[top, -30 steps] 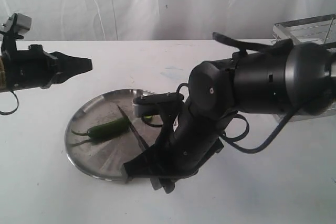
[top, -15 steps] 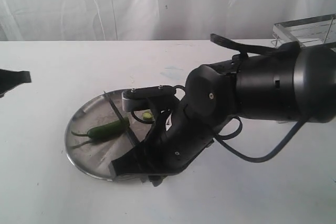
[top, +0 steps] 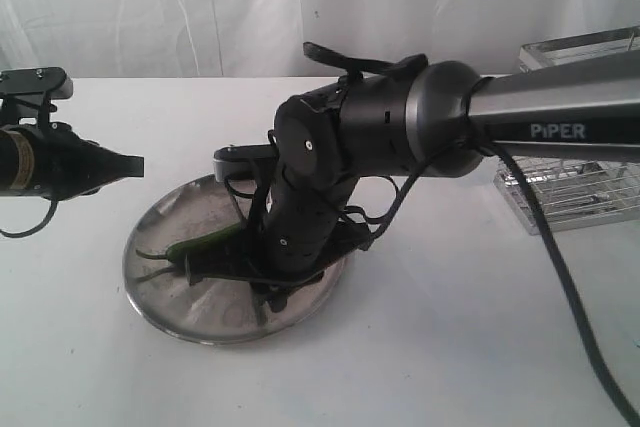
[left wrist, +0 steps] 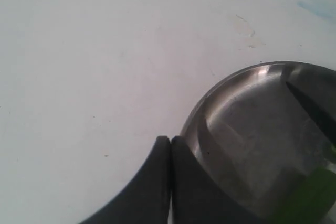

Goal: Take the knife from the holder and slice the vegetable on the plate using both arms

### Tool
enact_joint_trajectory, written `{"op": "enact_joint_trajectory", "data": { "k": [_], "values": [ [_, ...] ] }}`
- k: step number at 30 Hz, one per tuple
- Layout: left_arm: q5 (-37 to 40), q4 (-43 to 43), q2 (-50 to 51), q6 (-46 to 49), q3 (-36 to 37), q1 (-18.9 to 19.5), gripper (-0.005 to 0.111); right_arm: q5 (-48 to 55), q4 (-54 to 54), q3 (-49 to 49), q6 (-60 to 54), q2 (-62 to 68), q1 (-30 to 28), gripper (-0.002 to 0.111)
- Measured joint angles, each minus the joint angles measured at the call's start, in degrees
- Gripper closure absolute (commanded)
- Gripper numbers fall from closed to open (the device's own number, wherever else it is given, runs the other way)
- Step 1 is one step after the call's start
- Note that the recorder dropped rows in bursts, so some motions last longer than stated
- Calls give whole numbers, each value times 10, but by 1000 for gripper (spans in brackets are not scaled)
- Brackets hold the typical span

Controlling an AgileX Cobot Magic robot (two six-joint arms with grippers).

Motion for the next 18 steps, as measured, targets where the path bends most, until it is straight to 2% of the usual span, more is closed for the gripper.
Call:
{"op": "enact_joint_trajectory", "data": {
  "k": [4,18],
  "values": [
    [-16,-33,16,33,0,0,107,6,0,0,1,8,0,108],
    [-129,-56,64,114,0,0,107,19,0,-1,-3,8,0,108]
  ]
}}
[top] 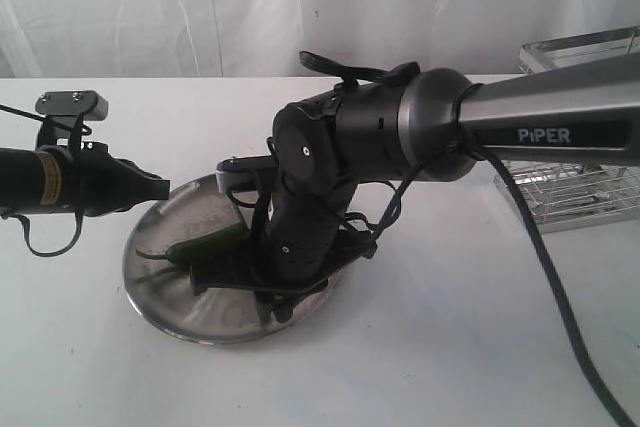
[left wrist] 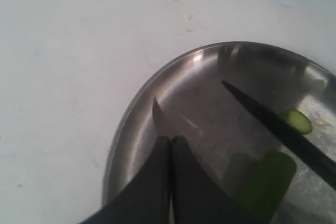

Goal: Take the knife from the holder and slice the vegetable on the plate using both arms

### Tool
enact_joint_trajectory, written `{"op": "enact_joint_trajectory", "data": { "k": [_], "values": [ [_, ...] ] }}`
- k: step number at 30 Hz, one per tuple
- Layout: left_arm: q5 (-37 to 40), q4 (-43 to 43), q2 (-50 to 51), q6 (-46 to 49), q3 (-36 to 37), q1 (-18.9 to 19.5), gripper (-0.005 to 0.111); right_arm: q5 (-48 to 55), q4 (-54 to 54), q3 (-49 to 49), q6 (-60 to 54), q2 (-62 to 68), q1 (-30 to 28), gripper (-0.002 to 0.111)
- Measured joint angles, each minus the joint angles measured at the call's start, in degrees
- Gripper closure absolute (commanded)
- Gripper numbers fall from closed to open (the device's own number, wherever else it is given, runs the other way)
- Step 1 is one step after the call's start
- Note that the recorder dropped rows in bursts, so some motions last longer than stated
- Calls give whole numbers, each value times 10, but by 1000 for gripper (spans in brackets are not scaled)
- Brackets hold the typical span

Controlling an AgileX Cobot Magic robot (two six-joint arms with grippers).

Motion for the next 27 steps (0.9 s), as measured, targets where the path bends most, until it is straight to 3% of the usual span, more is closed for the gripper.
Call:
{"op": "enact_joint_trajectory", "data": {
  "k": [6,27],
  "values": [
    [-41,-4,1,33,0,0,107,2,4,0,-8,0,0,108],
    [-47,-7,1,37,0,0,107,11,25,11,-28,8,0,108]
  ]
}}
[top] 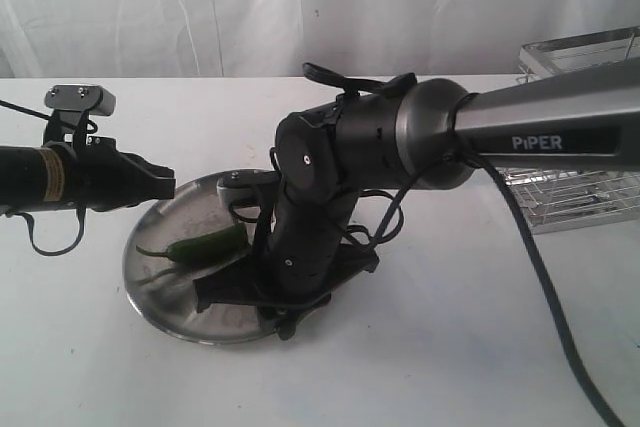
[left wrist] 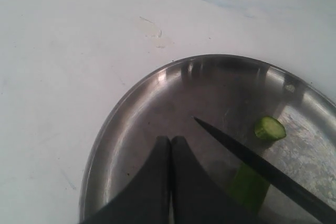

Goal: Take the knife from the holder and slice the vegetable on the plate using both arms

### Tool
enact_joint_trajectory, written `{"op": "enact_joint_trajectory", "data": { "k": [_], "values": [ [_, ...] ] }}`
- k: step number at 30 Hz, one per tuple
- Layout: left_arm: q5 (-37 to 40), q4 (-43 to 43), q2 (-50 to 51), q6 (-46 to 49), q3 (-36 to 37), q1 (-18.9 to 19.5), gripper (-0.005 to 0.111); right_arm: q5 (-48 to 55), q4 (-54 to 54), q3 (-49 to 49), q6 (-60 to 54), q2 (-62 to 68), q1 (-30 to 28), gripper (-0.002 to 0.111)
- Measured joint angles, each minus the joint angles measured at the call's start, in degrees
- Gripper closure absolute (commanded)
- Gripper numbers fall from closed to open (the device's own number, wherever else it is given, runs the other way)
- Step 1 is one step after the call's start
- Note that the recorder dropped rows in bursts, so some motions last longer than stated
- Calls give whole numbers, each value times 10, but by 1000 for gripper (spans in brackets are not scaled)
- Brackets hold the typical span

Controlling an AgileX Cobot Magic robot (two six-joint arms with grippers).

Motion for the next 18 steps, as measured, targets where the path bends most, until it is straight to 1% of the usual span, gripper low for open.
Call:
{"op": "enact_joint_trajectory", "data": {
  "k": [11,18],
  "values": [
    [-3,-1,0,0,0,0,107,-10,0,0,0,1,0,108],
    [-70,-7,0,16,0,0,107,-11,0,0,0,1,0,108]
  ]
}}
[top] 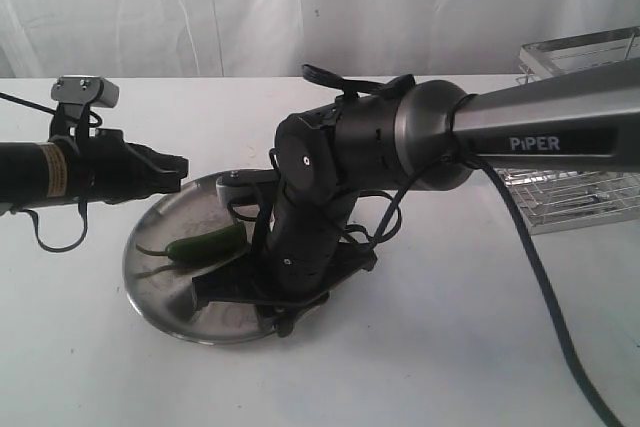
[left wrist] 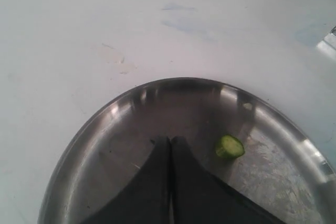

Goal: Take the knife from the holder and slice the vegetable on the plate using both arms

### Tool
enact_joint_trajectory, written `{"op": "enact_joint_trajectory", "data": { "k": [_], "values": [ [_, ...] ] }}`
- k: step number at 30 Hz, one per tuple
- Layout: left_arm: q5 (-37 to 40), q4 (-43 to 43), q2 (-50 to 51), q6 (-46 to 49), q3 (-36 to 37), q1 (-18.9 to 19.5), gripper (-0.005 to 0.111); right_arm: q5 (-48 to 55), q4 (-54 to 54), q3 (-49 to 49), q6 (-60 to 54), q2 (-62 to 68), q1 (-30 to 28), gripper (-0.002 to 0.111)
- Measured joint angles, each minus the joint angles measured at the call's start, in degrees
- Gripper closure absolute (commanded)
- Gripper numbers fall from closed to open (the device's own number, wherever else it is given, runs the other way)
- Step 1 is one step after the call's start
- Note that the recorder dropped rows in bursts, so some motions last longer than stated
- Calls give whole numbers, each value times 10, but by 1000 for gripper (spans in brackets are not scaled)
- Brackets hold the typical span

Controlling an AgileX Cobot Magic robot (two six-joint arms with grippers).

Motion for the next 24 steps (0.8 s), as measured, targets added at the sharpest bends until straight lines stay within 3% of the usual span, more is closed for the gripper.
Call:
{"op": "enact_joint_trajectory", "data": {
  "k": [24],
  "values": [
    [-12,-3,4,9,0,0,107,-31,0,0,18,3,0,108]
  ]
}}
